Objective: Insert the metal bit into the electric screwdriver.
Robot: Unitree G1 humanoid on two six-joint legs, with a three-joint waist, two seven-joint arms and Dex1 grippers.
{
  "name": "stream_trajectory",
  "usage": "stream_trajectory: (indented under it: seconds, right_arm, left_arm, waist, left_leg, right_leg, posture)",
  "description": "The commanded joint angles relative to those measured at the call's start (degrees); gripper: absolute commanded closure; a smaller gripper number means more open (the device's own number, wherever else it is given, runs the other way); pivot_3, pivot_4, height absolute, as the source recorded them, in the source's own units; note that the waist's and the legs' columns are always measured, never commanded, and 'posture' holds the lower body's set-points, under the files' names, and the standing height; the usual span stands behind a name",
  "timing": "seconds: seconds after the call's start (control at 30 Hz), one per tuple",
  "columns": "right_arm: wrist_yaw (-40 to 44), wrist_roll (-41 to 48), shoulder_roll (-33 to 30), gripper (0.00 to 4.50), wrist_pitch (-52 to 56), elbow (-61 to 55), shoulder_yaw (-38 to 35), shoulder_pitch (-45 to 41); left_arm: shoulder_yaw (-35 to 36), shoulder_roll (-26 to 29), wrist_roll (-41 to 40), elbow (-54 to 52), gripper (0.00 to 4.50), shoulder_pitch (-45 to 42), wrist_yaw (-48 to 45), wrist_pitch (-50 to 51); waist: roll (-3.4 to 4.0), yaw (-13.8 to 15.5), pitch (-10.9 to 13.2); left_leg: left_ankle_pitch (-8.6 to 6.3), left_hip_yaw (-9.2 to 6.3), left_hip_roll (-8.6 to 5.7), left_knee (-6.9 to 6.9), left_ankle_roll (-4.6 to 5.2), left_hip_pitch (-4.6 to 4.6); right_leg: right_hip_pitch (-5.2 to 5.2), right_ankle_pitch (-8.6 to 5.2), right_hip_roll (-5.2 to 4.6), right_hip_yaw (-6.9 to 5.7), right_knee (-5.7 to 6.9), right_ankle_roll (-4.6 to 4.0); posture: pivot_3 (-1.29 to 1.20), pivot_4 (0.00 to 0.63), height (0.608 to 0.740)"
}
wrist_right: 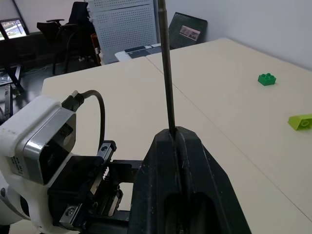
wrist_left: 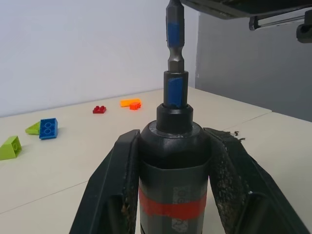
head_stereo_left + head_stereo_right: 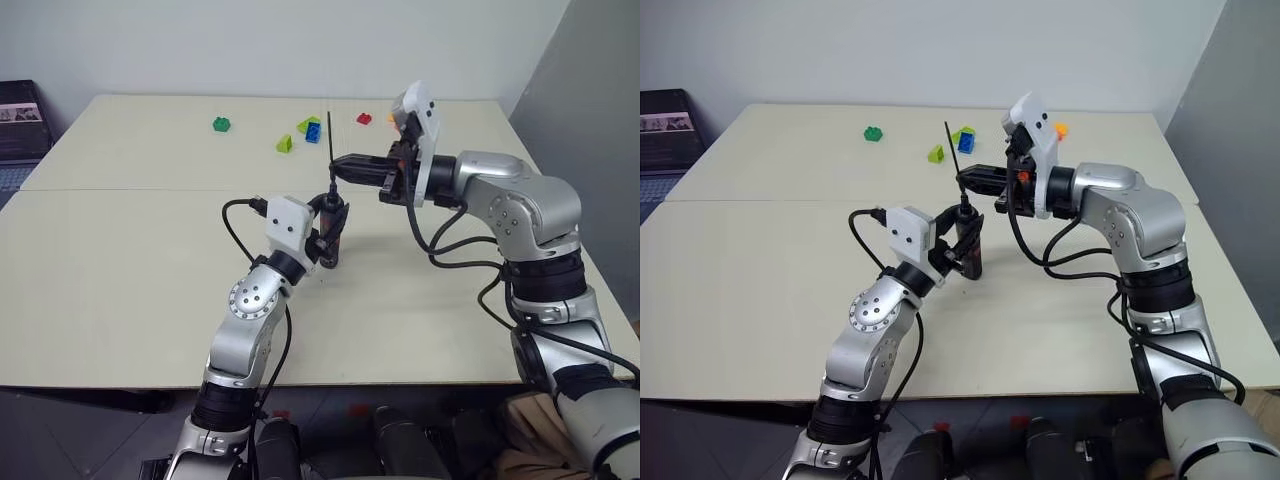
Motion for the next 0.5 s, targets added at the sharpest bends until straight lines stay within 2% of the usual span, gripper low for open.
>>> stream_trajectory:
  seconds: [0.03,0.5]
  right_arm:
    - [0.5,-0.4,-0.5,4.50,2.4,0.0,1.8,-0.6]
    - [-3.4,-0.4,0.6,4.50,3.4,-5.6,1.2,3.5]
  left_arm:
    - [0.4,-0.1,0.6,-0.9,2.86,-0.3,0.7,-0.4]
    - [1.4,-0.7,0.3,-0.2,2.86,-0.9,2.0,0.5]
  waist:
    - [0.00,0.0,0.0]
    - [0.00,0.0,0.0]
  left_leg:
    - [0.00,0.00,0.00,0.00,0.00,0.00]
    - [0.00,0.00,0.00,-0.01,0.00,-0.01]
  right_leg:
    - [0.00,0.00,0.00,0.00,0.00,0.00]
    - [0.00,0.00,0.00,0.00,-0.03,0.00]
  posture:
    - [0.00,0.150,0.740]
    - [0.00,0.150,0.740]
